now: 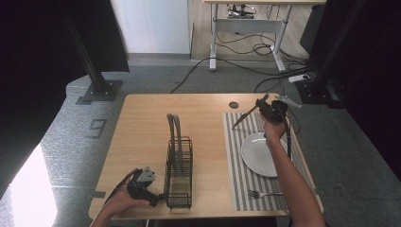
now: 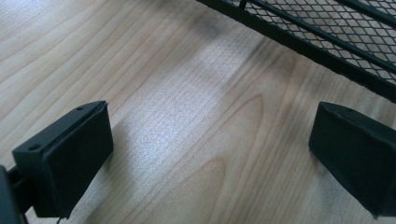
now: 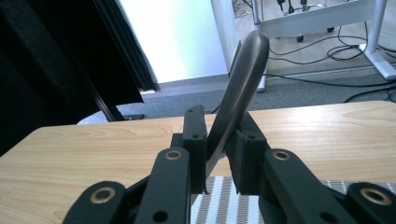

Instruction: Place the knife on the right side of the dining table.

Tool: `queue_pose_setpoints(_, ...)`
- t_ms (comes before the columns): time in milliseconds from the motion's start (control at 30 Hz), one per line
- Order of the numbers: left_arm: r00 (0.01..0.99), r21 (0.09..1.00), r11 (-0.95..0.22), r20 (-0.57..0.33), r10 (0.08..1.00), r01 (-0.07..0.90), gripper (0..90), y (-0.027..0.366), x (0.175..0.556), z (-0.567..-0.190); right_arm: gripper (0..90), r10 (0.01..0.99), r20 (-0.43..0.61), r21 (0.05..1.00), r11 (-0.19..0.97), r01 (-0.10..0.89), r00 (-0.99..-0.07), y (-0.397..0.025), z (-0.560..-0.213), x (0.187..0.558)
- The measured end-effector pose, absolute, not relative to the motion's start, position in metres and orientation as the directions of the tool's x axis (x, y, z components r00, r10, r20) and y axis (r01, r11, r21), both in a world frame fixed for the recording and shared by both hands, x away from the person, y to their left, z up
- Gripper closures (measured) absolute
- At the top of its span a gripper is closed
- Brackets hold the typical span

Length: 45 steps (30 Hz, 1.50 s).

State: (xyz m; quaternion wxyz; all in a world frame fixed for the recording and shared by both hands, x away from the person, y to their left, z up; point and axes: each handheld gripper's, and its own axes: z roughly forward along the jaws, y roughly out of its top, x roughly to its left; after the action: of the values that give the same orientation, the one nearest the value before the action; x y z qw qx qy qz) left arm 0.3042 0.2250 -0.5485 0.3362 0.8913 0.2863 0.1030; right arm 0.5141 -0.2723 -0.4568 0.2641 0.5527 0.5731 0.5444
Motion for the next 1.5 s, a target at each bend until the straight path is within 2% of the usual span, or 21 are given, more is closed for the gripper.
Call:
queue_pose_setpoints(733,0.815,0.658,-0.610,-0.009,0.580,0.441,0.0,0.225,0.304,-0.548,71.5,0.940,0.280,0.898,-0.184,0.399,-0.196,-0.292,-0.465,0.516)
queue_pose_setpoints(1500,0.815,0.658,-0.610,-0.009,0.580,0.441,0.0,0.225,0.304,-0.548,65.4,0.927,0.348,0.855,-0.254,0.452,-0.138,-0.317,-0.488,0.517)
